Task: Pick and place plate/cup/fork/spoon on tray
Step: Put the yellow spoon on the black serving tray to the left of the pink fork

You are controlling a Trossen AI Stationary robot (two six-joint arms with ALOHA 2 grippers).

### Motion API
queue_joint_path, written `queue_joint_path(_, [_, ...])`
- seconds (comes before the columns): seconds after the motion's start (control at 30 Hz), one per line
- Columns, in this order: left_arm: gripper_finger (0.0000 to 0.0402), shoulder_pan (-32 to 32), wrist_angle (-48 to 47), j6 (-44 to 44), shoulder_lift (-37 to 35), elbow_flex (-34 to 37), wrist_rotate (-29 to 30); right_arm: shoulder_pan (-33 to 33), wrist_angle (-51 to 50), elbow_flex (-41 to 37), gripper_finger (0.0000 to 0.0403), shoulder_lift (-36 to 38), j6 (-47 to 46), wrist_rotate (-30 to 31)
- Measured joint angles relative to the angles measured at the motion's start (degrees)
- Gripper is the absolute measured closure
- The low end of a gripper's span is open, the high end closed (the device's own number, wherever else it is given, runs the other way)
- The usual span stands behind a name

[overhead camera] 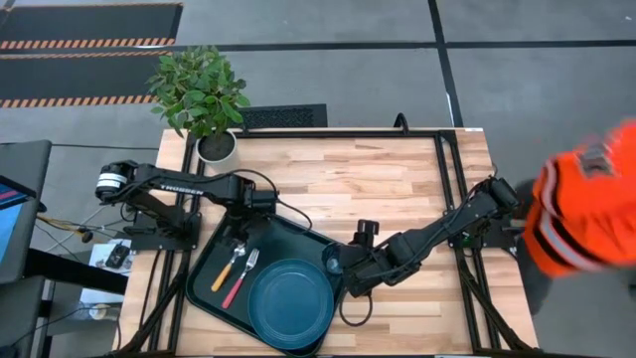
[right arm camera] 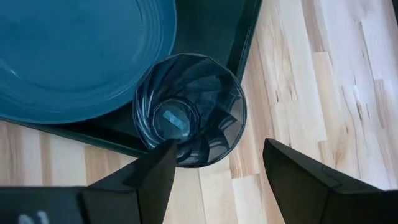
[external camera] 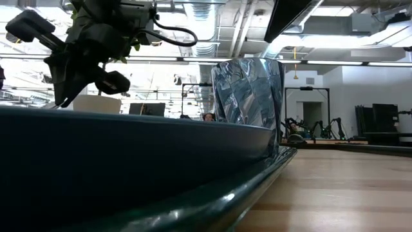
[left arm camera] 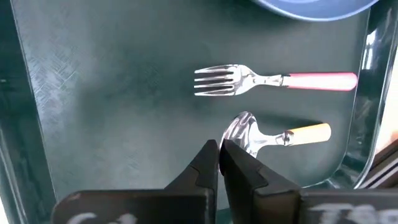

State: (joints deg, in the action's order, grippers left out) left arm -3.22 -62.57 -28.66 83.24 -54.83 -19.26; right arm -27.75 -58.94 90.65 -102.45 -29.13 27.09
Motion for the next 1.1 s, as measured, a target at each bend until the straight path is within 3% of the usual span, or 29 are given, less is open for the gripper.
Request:
queue_joint_path(0.47, [0.0401,-0.03,7.91,2.36,-0.02,6.35,-1.92,0.00,0.53,0.02,0.0138,0.00,-0.85,0.00])
queue_joint_path(1.1, [0.0377,-3.48,9.16,1.45,-0.02,6.41,-0.86,-0.02,1.70,0.02,0.0138,0.00,-0.91,0.00])
